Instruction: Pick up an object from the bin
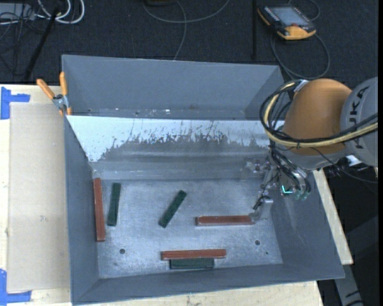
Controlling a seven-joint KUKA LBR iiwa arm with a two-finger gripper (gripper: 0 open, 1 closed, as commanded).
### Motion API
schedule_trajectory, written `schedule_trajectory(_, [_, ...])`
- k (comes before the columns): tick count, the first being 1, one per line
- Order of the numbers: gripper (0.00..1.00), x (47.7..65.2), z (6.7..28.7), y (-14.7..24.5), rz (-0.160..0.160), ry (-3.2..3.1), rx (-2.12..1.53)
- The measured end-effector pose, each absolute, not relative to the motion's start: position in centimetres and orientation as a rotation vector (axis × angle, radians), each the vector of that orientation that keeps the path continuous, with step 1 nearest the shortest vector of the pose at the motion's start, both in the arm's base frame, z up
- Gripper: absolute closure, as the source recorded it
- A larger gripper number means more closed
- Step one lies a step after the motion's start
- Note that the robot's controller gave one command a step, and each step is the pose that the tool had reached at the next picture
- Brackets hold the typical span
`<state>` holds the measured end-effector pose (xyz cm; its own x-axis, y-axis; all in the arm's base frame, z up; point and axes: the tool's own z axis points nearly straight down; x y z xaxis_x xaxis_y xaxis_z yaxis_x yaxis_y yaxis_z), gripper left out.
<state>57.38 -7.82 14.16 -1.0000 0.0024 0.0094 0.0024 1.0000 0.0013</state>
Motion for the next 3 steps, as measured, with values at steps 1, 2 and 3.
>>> schedule_trajectory(1, [0.0,56.7,6.5,-4.1,-0.005,-3.132,0.022])
schedule_trajectory(2, [0.0,56.6,10.1,-1.9,-0.001,-3.142,0.145])
schedule_trajectory(3, [0.0,56.0,12.4,-4.8,0.002,-3.144,0.089])
